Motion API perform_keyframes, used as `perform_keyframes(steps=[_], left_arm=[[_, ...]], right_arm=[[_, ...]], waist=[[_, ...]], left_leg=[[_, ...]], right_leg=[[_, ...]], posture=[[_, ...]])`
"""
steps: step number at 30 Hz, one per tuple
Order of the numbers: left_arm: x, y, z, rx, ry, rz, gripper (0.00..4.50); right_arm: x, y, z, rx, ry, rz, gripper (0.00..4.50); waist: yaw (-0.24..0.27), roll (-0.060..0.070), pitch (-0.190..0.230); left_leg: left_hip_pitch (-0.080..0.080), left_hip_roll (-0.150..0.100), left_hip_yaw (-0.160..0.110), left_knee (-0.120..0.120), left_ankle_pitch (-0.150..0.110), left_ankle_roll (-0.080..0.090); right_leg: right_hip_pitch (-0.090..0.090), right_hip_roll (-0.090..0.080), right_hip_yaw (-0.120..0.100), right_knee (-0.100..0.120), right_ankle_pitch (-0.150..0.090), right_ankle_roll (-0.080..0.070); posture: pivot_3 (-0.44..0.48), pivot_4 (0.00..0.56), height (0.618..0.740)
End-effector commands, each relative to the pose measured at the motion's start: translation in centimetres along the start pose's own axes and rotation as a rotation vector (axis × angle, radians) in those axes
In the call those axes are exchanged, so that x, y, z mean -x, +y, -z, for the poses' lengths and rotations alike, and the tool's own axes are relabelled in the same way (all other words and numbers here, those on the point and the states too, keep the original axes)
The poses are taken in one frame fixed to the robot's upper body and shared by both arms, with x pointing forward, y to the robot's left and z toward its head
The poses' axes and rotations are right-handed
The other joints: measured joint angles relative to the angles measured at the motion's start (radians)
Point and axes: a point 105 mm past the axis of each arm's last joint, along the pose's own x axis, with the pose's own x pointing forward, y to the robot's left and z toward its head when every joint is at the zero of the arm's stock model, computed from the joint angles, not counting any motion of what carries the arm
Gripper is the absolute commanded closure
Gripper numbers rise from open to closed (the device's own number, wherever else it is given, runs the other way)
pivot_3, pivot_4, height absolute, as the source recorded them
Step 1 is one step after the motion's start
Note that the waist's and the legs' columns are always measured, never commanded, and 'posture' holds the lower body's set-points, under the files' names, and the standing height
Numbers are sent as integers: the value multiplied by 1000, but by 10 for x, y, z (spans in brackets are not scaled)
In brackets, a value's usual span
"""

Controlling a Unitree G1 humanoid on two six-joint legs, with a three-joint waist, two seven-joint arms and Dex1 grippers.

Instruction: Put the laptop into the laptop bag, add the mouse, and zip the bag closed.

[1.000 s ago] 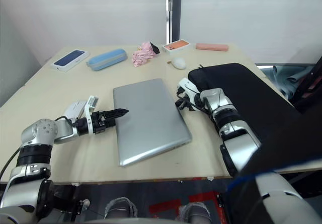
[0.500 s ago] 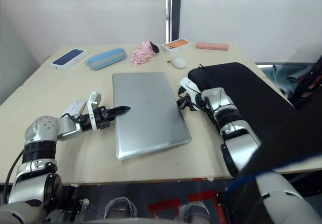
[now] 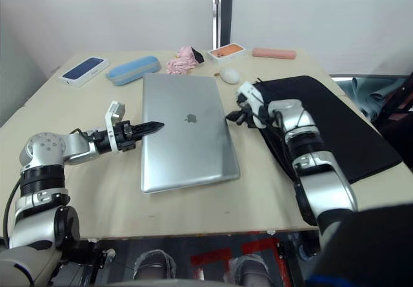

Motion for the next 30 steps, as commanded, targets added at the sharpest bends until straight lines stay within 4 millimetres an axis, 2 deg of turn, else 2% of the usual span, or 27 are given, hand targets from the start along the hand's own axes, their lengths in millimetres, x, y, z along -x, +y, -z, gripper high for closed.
perform_keyframes(steps=[1, 3, 6, 8, 10, 11, 15, 17, 20, 23, 26, 30], left_arm=[[4, -38, -14, -101, -45, 136, 4210], [3, -41, -16, -102, -56, 137, 4211], [1, -55, -21, -104, -88, 198, 4211], [0, -62, -27, -97, -118, 230, 4211], [-2, -66, -35, -74, -156, 236, 4211], [-3, -66, -38, -63, -171, 236, 4211], [-7, -66, -53, -9, -242, 217, 4211], [-8, -66, -54, 2, -249, 212, 4211], [-11, -65, -46, -7, -208, 199, 4211], [-9, -58, -42, -15, -184, 151, 4211], [7, -49, -46, -19, -168, 83, 4211], [19, -47, -45, -30, -121, 43, 4211]], right_arm=[[47, 7, -61, 58, -206, 12, 4500], [75, 9, -75, 59, -271, 55, 4500], [126, 16, -70, 45, -254, 153, 3699], [154, 27, -60, 53, -214, 213, 3046], [179, 39, -54, 38, -197, 277, 2230], [187, 42, -52, 26, -192, 312, 2039], [214, 49, -34, -59, -165, 420, 673], [219, 51, -28, -89, -161, 442, 673], [218, 68, -15, -60, -105, 433, 673], [216, 70, -6, -4, -50, 480, 673], [206, 61, 9, -42, 7, 523, 673], [190, 48, 13, -33, 21, 569, 673]], waist=[[9, 0, 1], [19, -1, 2], [37, -2, 3], [59, -3, 4], [56, -3, 4], [59, -3, 5], [51, -2, 5], [40, -2, 5], [37, -2, 5], [35, -2, 5], [27, -2, 5], [20, -1, 5]], left_leg=[[-1, 0, -1, -2, 0, 0], [-1, 0, -2, -2, 0, 0], [-2, 0, -5, -3, 0, -1], [-2, 0, -7, -3, -1, -1], [0, 0, -7, -3, -1, -2], [0, 0, -7, -2, -1, -2], [3, 0, -8, 0, -5, -8], [8, 0, -6, 0, -7, -11], [9, 0, -6, 0, -7, -12], [7, 0, -7, 0, -7, -12], [6, 0, -7, 0, -7, -11], [7, 0, -7, 0, -7, -12]], right_leg=[[0, 0, -1, -2, 0, 0], [0, 0, -3, -4, 0, -1], [3, 0, -6, -7, 0, -1], [5, 0, -7, -8, 0, -1], [8, -1, -8, -9, 0, 0], [8, -1, -8, -9, 0, 0], [11, -1, -7, -6, 0, 1], [15, -1, -5, -7, 0, 1], [15, -1, -5, -6, 0, 1], [14, -1, -6, -7, 0, 2], [14, -1, -6, -7, 0, 2], [13, 0, -6, -6, 0, 2]], posture=[[0, 150, 740], [0, 150, 740], [0, 150, 740], [0, 150, 740], [0, 150, 740], [0, 150, 740], [0, 150, 740], [0, 150, 740], [0, 150, 740], [0, 150, 740], [0, 150, 740], [0, 150, 740]])
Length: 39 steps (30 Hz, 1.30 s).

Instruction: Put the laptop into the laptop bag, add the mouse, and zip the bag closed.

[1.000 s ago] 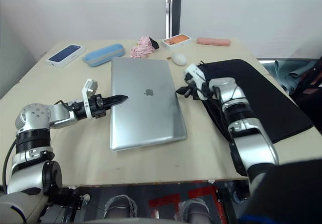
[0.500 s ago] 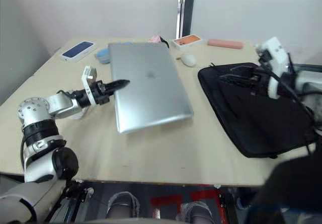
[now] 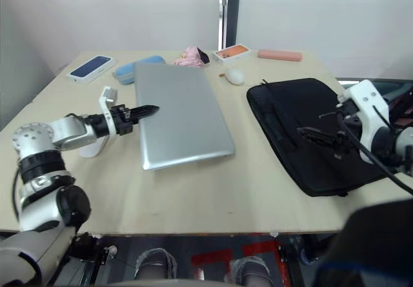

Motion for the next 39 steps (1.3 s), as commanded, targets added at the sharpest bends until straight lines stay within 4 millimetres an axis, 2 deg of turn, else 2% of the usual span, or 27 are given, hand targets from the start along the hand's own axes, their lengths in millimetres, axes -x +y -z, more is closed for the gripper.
perform_keyframes(steps=[1, 5, 8, 14, 23, 30, 33, 37, 39], left_arm=[[12, -33, -9, -58, 1, 155, 4211], [11, -35, -9, -51, 13, 161, 4211], [7, -35, -6, -44, 20, 169, 4211], [3, -37, -3, -37, 7, 184, 4211], [2, -40, -1, -41, -23, 198, 4211], [4, -38, 0, -31, -42, 198, 4211], [4, -39, -1, -26, -56, 202, 4211], [3, -40, -1, -23, -63, 202, 4211], [2, -40, -1, -20, -67, 203, 4211]], right_arm=[[-16, -8, -7, 44, -29, 85, 673], [-50, -13, -3, 39, -9, 122, 673], [-82, -9, 2, 21, -1, 81, 673], [-120, -18, 10, 37, 27, 77, 673], [-149, -21, 34, 158, 120, 68, 673], [-155, -33, 41, 170, 143, 107, 673], [-156, -32, 42, 107, 123, 86, 1467], [-153, -33, 44, 82, 117, 81, 2753], [-152, -34, 43, 71, 110, 82, 3535]], waist=[[3, 1, 0], [13, 1, 0], [12, 1, 0], [6, 1, 0], [6, 1, 0], [5, 0, 1], [6, 0, 1], [6, 0, 1], [6, 0, 1]], left_leg=[[0, 0, 0, 0, 0, 0], [0, -1, -1, 3, 0, 0], [-1, -1, -2, 3, 0, -1], [-4, -1, -3, 4, 3, -5], [-6, -1, -4, 5, 3, -5], [-6, -1, -5, 8, 3, -5], [-6, -1, -6, 10, 3, -5], [-6, -1, -6, 12, 3, -5], [-6, -1, -7, 12, 3, -5]], right_leg=[[0, 0, 0, 0, 0, 0], [2, -2, -1, 1, 0, 0], [2, -2, -1, 2, 0, 0], [0, -1, -3, 2, 0, 0], [0, -1, -5, 2, 0, 0], [0, -1, -4, 6, 0, 1], [0, -2, -4, 8, 0, 1], [1, -2, -4, 9, 0, 1], [1, -2, -4, 10, 0, 1]], posture=[[0, 150, 740], [0, 150, 740], [0, 150, 740], [0, 150, 740], [0, 150, 740], [0, 150, 740], [0, 150, 740], [0, 150, 740], [0, 150, 740]])
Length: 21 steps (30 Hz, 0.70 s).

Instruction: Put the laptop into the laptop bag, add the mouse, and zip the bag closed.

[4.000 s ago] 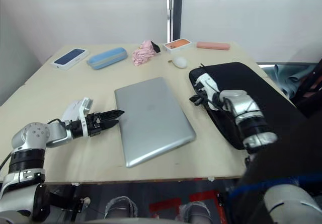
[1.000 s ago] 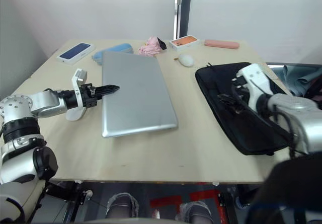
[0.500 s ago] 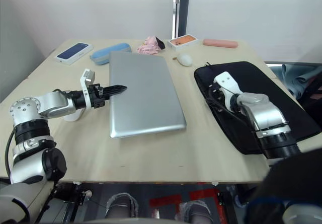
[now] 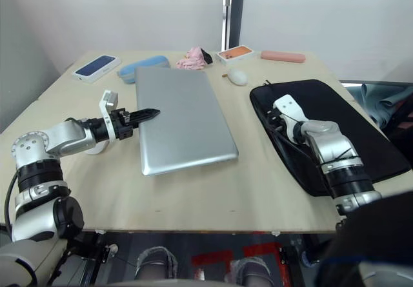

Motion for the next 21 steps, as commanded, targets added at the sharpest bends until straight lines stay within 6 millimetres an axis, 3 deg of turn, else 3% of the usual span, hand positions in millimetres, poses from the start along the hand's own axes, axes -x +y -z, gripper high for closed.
perform_keyframes(steps=[1, 3, 12, 21], left_arm=[[7, -36, -13, -69, -71, 153, 4211], [5, -37, -13, -66, -73, 157, 4211], [-12, -44, -2, -25, -40, 202, 4211], [-37, -52, 24, 76, -3, 240, 4211]], right_arm=[[7, -6, -5, -29, -32, 14, 3842], [8, -6, -6, -36, -35, 15, 4457], [22, -8, -24, -141, -101, 19, 4457], [64, -8, -87, -226, -254, -23, 4457]], waist=[[0, 0, 0], [0, 0, 0], [1, 0, 0], [-3, 0, 0]], left_leg=[[0, 0, 0, 0, 0, 0], [0, 0, 0, 0, 0, 0], [0, 0, 0, 0, 0, 0], [0, 0, 0, 0, 0, 0]], right_leg=[[0, 0, 0, 0, 0, 0], [0, 0, 0, 0, 0, 0], [0, 0, 0, 0, 0, 0], [-1, 0, 1, 1, 1, 2]], posture=[[0, 150, 740], [0, 150, 740], [0, 150, 740], [0, 150, 740]])
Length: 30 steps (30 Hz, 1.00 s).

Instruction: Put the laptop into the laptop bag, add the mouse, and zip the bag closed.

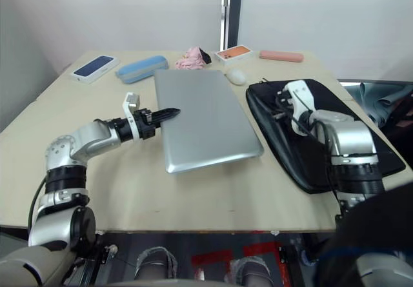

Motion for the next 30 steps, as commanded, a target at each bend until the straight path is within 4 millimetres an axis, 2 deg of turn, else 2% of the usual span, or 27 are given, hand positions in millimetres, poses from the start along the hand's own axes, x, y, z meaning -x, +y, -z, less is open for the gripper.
perform_keyframes(steps=[1, 4, 8, 19, 26, 30], left_arm=[[3, -41, -4, -39, -43, 174, 4211], [-4, -42, 0, -12, -49, 186, 4211], [-15, -40, 16, 14, -21, 195, 4211], [-40, -29, 39, 91, 54, 157, 4211], [-61, -33, 54, 113, 108, 186, 4211], [-69, -29, 54, 115, 106, 184, 4211]], right_arm=[[23, 4, -44, 25, -118, -7, 4457], [31, 9, -56, 35, -132, -11, 4457], [37, 19, -70, 60, -156, -19, 4457], [26, 39, -66, 61, -151, -60, 4457], [22, 51, -67, 56, -160, -88, 4457], [20, 60, -67, 47, -164, -110, 4457]], waist=[[0, 0, 0], [2, 0, 0], [3, 0, 0], [4, 0, 0], [4, 0, 0], [4, 0, 0]], left_leg=[[0, 0, 0, 0, 0, 0], [0, 0, 0, 0, 0, 0], [0, 0, 1, 1, 0, 0], [1, 0, 2, 2, 0, -1], [1, 0, 2, 2, 0, -1], [1, 0, 2, 2, 0, 0]], right_leg=[[0, 0, 0, 0, 0, 0], [0, 0, 0, 0, 0, 1], [1, 0, 2, -1, 2, 3], [0, 0, 3, -1, 3, 6], [0, 0, 4, -1, 4, 7], [0, 0, 5, -1, 4, 8]], posture=[[0, 150, 740], [0, 150, 740], [0, 150, 740], [0, 150, 740], [0, 150, 740], [0, 150, 740]])
